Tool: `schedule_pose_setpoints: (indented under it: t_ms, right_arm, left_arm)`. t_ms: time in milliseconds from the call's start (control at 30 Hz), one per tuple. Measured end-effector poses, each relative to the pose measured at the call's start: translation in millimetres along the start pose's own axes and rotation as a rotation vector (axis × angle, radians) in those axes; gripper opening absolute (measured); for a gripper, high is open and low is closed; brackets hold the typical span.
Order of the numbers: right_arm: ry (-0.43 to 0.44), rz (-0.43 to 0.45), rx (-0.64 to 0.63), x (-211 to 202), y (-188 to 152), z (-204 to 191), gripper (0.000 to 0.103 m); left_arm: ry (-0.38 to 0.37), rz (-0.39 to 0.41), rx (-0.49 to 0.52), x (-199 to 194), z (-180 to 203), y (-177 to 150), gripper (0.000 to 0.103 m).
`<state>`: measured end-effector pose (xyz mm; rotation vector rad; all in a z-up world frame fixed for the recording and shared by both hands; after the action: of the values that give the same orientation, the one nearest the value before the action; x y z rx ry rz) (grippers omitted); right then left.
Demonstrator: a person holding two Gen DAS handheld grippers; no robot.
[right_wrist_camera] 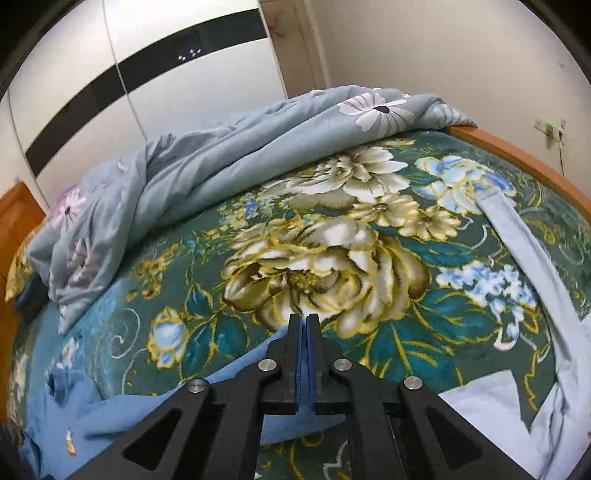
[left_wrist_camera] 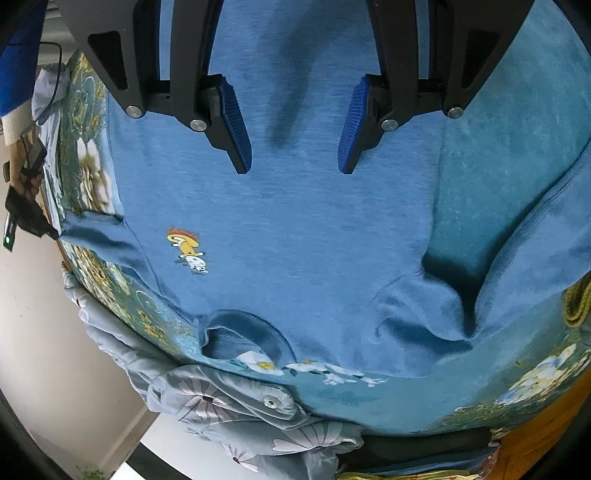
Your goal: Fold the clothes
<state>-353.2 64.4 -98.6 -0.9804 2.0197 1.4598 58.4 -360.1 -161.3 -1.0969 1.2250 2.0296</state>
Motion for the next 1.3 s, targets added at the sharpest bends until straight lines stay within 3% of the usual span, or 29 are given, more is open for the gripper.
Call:
schedule_pose_setpoints:
  t_ms: [167, 267, 433, 633, 767, 967, 1033, 1133, 1300]
  right_arm:
    - [0.041, -0.050, 0.091, -6, -19, 29, 0.009]
    - [0.114, -0.119, 0.206, -2, -37, 44, 0.029]
    - [0.225, -0.185, 0.365, 10, -55, 48, 0.030]
    - [0.275, -0.187, 0.412, 14, -58, 30, 0.030]
    - [0.268, -0.163, 0.385, 5, -54, 19, 0.004]
    - [0.340, -0.016, 0.248, -67, -30, 3, 0.003]
    - [0.298, -0.015, 0.210, -74, -35, 11, 0.003]
    - [0.162, -0.131, 0.217, -48, -63, 34, 0.003]
    - [0.116, -0.205, 0.325, -20, -92, 61, 0.003]
  left_arm:
    - [-0.014, 0.000, -0.003, 0, 1, -3, 0.050]
    - [-0.024, -0.006, 0.003, 2, 5, -4, 0.050]
    - [-0.029, -0.012, 0.019, 1, 11, -6, 0.050]
    - [-0.029, -0.017, 0.003, 0, 7, -8, 0.050]
    - [-0.037, -0.019, -0.003, -1, 5, -11, 0.050]
    - [-0.036, -0.002, -0.028, -7, -7, -13, 0.050]
    - [-0.036, -0.002, -0.046, -7, -13, -15, 0.050]
    - [-0.040, -0.003, -0.063, -8, -18, -18, 0.050]
    - [-0.028, 0.006, -0.063, -18, -27, -21, 0.050]
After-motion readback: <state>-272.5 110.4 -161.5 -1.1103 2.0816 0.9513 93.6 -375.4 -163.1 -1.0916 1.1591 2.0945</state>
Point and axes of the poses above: each gripper's, at about its wrist camera, not at the fingertips, and x roughly the way its jaws point, z to its right, y to its top, the point moved 7 cm from there along x, roughly the way its jaws point, and after that the axes turned 10 degrees about x, right-handed, at the moved point
